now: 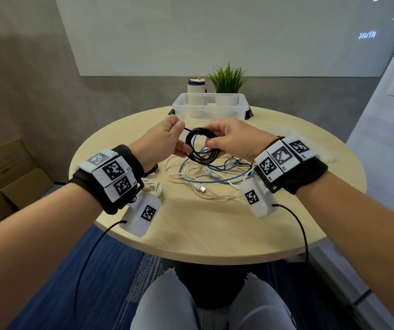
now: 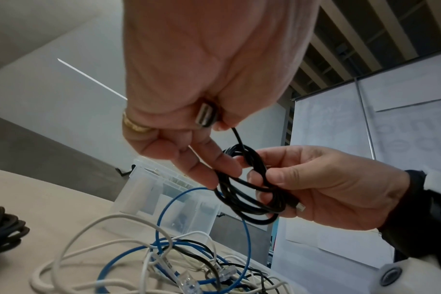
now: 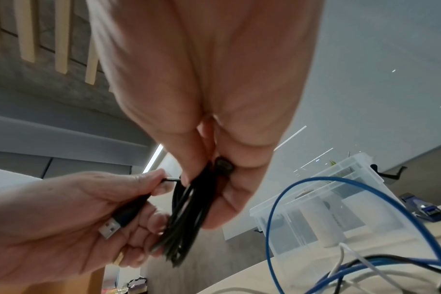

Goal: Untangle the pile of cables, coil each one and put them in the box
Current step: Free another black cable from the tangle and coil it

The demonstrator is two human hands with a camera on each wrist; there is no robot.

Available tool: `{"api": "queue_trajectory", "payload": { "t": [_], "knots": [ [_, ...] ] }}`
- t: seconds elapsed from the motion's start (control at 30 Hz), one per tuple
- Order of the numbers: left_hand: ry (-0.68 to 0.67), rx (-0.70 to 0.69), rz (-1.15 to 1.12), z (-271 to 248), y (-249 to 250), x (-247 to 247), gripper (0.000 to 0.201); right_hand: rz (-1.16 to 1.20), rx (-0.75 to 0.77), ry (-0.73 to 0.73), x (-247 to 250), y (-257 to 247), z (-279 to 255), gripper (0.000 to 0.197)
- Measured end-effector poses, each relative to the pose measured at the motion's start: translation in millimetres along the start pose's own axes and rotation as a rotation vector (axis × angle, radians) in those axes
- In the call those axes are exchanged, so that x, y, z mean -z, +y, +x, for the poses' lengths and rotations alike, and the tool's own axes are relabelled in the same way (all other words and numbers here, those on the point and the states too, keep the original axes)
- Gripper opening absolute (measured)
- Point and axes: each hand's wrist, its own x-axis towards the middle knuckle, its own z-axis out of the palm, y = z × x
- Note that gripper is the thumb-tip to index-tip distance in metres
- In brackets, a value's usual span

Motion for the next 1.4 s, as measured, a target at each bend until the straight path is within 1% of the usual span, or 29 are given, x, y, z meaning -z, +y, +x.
{"api": "queue_trajectory", "payload": {
  "t": [0.07,0.13,0.27,0.33,0.43,0.53,0.63,0.7,0.77,0.87,0.97,1.03,1.1,1.17,1.23,1.33,1.4],
  "knots": [
    [0.002,0.003,-0.032,-0.2,0.0,-0.3,0.026,-0.014,-0.005,0.027,0.5,-0.3,0.0,0.032],
    [0.0,-0.002,-0.06,-1.2,-0.2,-1.8,0.026,-0.052,0.007,0.02,1.2,0.0,0.3,0.033],
    [0.002,-0.022,-0.021,-0.4,-1.5,0.8,0.026,-0.059,0.021,-0.007,2.8,1.5,0.0,0.044],
    [-0.004,-0.043,0.099,4.3,-5.1,6.9,0.025,-0.016,0.019,0.03,4.0,3.3,0.5,0.045],
    [-0.064,-0.055,0.336,10.5,-12.8,18.2,0.02,0.035,0.001,0.162,6.9,6.3,3.1,0.036],
    [-0.125,-0.056,0.496,10.8,-14.5,21.5,0.012,0.042,0.001,0.243,6.7,7.4,6.7,0.031],
    [-0.127,-0.087,0.619,9.7,-11.4,18.2,0.006,-0.015,0.006,0.264,4.7,6.8,9.8,0.027],
    [-0.07,-0.112,0.656,11.2,-11.4,17.7,0.008,-0.076,-0.018,0.247,4.9,6.8,10.8,0.03],
    [0.025,-0.151,0.625,13.5,-12.0,17.9,0.011,-0.107,-0.045,0.203,5.8,6.1,9.4,0.033],
    [0.145,-0.225,0.506,14.2,-10.4,16.4,0.005,-0.062,-0.075,0.107,4.6,2.6,3.0,0.032],
    [0.19,-0.258,0.404,13.7,-12.0,14.4,0.005,0.203,-0.066,0.03,1.5,-2.7,-5.4,0.028],
    [0.158,-0.243,0.301,13.4,-14.2,12.1,0.01,0.328,-0.031,0.032,1.9,-4.3,-7.8,0.027],
    [0.109,-0.203,0.074,12.1,-14.8,10.4,0.018,0.376,0.008,0.075,2.3,-5.1,-6.7,0.026],
    [0.058,-0.172,-0.134,10.7,-14.1,10.4,0.021,0.404,0.027,0.112,2.9,-5.6,-4.7,0.026],
    [-0.001,-0.151,-0.202,9.5,-14.3,11.1,0.021,0.347,0.022,0.131,3.5,-5.7,-3.8,0.025],
    [-0.067,-0.116,-0.223,8.8,-16.6,11.5,0.022,0.173,0.02,0.147,2.6,-5.4,-2.9,0.025],
    [-0.079,-0.092,-0.272,8.1,-17.7,10.1,0.021,0.178,0.027,0.174,1.3,-5.1,-1.5,0.024]
  ]
}}
